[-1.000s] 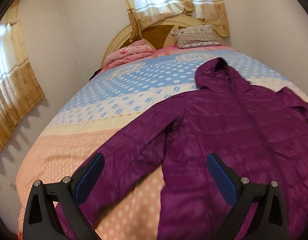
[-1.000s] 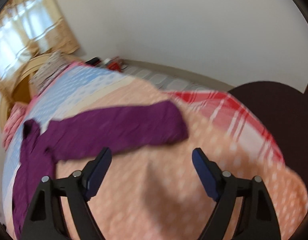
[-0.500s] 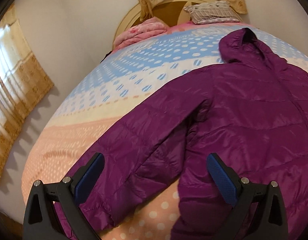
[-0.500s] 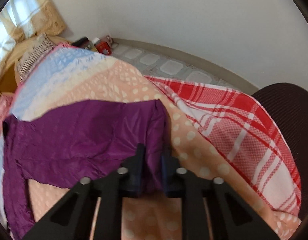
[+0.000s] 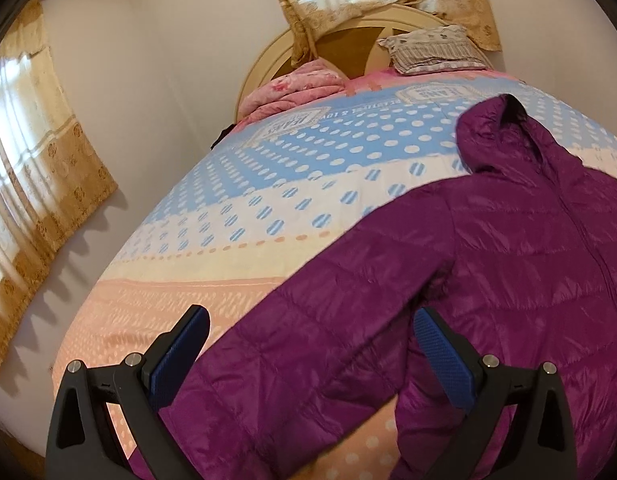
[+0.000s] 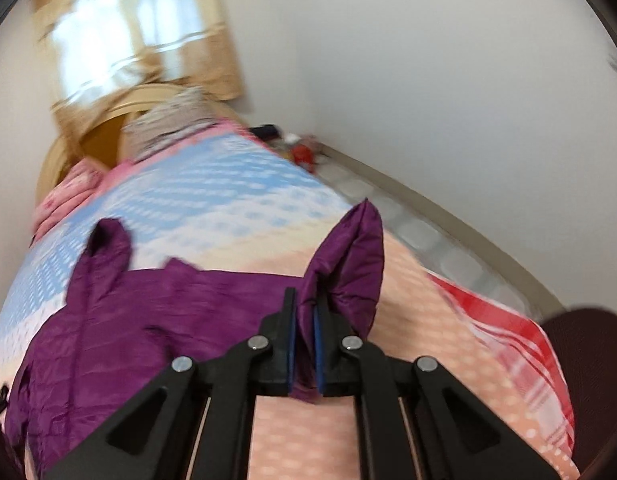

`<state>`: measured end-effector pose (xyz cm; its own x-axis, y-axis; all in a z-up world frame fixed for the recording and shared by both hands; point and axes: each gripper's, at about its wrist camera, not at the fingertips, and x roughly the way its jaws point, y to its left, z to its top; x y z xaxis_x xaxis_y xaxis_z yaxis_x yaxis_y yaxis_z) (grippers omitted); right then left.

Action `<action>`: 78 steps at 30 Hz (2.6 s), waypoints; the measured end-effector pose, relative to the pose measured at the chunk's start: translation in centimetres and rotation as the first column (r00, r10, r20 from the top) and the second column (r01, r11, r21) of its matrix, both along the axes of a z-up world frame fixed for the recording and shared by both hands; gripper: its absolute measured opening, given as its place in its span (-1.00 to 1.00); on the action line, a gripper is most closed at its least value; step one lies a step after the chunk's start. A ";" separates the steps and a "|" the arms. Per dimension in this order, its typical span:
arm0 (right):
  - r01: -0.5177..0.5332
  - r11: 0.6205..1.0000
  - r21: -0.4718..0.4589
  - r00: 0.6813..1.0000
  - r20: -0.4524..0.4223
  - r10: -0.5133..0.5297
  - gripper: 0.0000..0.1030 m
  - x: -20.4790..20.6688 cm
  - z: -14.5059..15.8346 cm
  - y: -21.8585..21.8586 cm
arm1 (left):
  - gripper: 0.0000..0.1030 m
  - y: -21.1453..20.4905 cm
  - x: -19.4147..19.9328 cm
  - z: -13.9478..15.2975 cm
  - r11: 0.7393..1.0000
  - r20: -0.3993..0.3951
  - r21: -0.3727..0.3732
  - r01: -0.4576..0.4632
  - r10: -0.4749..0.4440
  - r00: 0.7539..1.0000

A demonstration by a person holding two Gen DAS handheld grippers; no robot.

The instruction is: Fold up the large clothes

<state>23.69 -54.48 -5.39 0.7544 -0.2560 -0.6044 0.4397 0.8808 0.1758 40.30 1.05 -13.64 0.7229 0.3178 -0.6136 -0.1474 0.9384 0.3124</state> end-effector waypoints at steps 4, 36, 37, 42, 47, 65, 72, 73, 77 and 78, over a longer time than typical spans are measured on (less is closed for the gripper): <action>-0.124 0.991 -0.041 0.992 0.005 0.124 -0.83 3.4 0.5 6.1 | 0.98 1.1 0.9 0.0 0.999 -0.003 -0.041 -0.035 0.035 0.999; -0.164 0.950 -0.266 0.986 -0.043 0.159 0.90 3.1 -8.3 13.4 | 0.98 -15.9 -0.5 1.3 0.953 -0.015 -0.164 0.256 -0.262 0.965; -0.126 0.951 -0.282 0.992 -0.049 0.117 0.91 2.4 -8.6 12.0 | 0.98 -17.6 -0.6 1.3 0.944 -0.017 -0.172 0.283 -0.290 0.957; 0.015 0.959 -0.282 0.998 -0.055 -0.031 0.92 -1.0 -9.4 6.3 | 0.98 -26.8 -1.1 0.6 0.887 -0.054 -0.216 0.409 -0.429 0.902; 0.155 0.943 -0.294 0.986 -0.016 -0.167 0.92 -3.4 -9.6 2.4 | 0.98 -33.5 -1.1 -1.6 0.847 -0.115 -0.234 0.477 -0.512 0.851; 0.305 0.947 -0.097 0.951 0.077 -0.298 0.97 -7.9 -10.3 -2.9 | -0.87 -30.8 -1.4 1.2 0.825 -0.061 -0.222 0.520 -0.544 0.837; 0.189 0.973 -0.133 0.980 -0.034 -0.195 1.00 -5.0 -10.9 -1.5 | -0.88 -23.5 -2.0 2.7 0.881 -0.006 -0.136 0.452 -0.458 0.889; 0.162 0.977 -0.136 0.984 -0.049 -0.170 0.99 -4.4 -11.0 -1.0 | -0.88 -22.9 -2.0 2.5 0.886 -0.005 -0.134 0.443 -0.448 0.894; 0.025 0.986 -0.166 0.992 -0.119 -0.046 0.61 -2.1 -10.9 2.2 | -0.88 -20.1 -1.4 1.8 0.909 0.002 -0.148 0.390 -0.394 0.919; 0.000 0.983 -0.185 0.992 -0.126 -0.024 0.59 -1.6 -10.7 3.0 | -0.88 -19.4 -1.0 1.5 0.914 0.000 -0.157 0.373 -0.378 0.926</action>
<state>22.13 -51.44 -16.08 0.6704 -0.3809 -0.6368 0.4589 0.8872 -0.0475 39.34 -18.39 -12.12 0.7516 -0.0718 -0.6557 0.2320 0.9593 0.1609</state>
